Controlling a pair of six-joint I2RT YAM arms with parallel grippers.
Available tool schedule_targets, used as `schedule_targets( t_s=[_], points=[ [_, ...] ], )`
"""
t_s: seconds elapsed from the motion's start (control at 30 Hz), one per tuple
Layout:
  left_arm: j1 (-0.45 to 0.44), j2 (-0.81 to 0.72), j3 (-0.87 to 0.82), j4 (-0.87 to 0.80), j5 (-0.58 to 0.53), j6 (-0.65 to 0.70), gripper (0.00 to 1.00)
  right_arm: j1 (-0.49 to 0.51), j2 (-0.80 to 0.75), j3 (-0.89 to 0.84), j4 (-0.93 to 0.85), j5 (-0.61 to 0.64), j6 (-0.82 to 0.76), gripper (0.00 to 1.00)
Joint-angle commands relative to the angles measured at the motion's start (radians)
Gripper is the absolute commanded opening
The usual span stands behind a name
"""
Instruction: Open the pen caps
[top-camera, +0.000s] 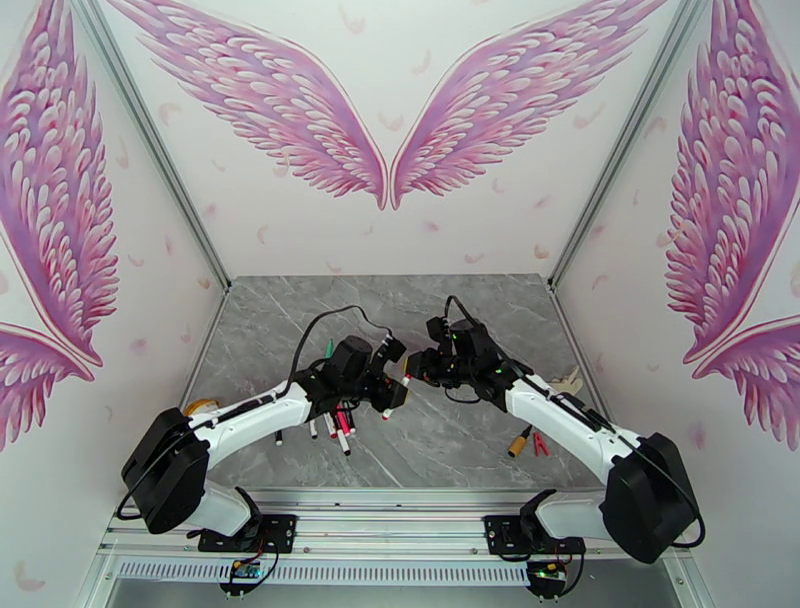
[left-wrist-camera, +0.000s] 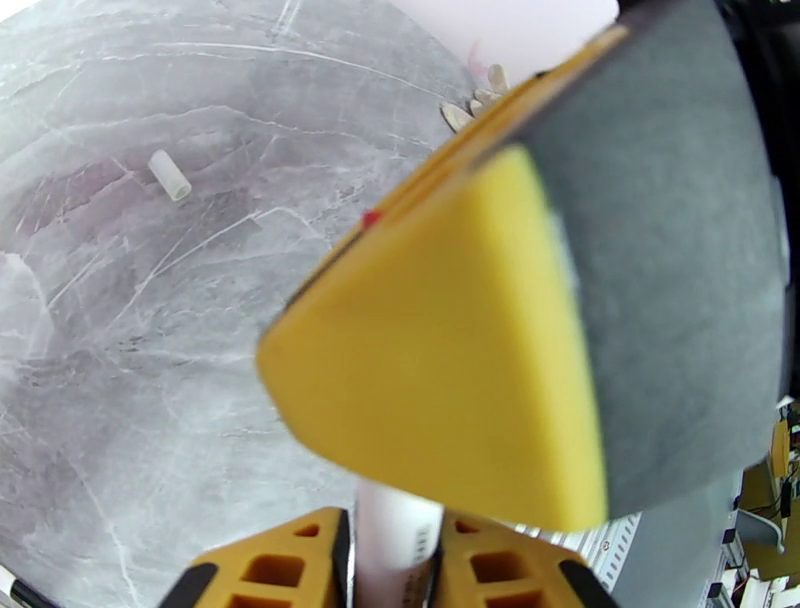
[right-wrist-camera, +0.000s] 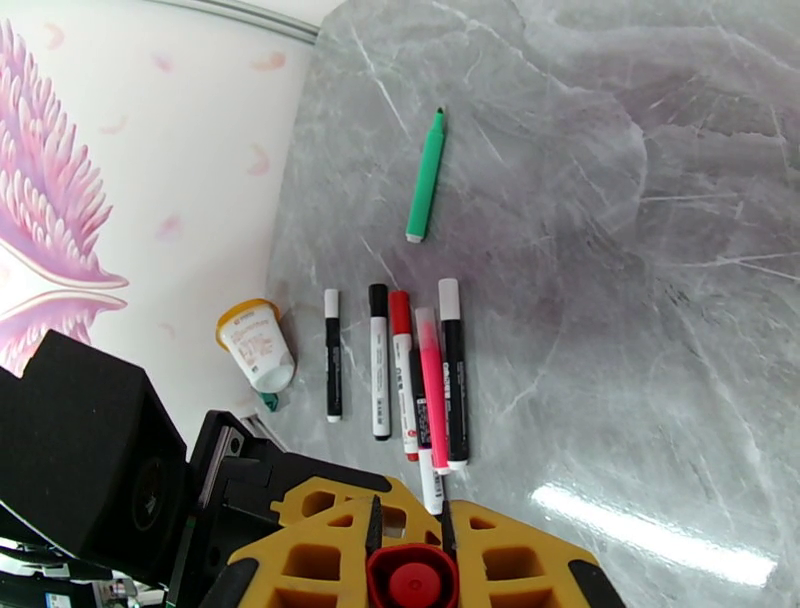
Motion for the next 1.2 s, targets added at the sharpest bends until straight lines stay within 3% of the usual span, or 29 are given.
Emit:
schedule_targets(
  t_s=[0.0,0.2,0.47,0.97,1.17],
  points=[
    [-0.004,-0.009,-0.01,-0.012,0.01,0.013,0.25,0.009,-0.031,0.025,-0.018,0.018,-0.005,0.13],
    [-0.002,-0.01,-0.01,-0.024,0.008,0.023,0.14,0.009,-0.028,0.027,-0.015,0.01,-0.003,0.18],
    [-0.005,-0.022,0.0,-0.025,0.007,0.032,0.11,0.019,0.007,0.04,-0.013,-0.035,-0.019,0.29],
    [-0.006,-0.025,0.0,-0.028,0.009,0.029,0.11,0.038,0.06,0.056,0.01,-0.033,-0.017,0.31],
    [-0.005,-0.029,-0.004,-0.032,0.009,0.029,0.11,0.038,0.054,0.058,0.003,-0.01,-0.019,0.2]
  ],
)
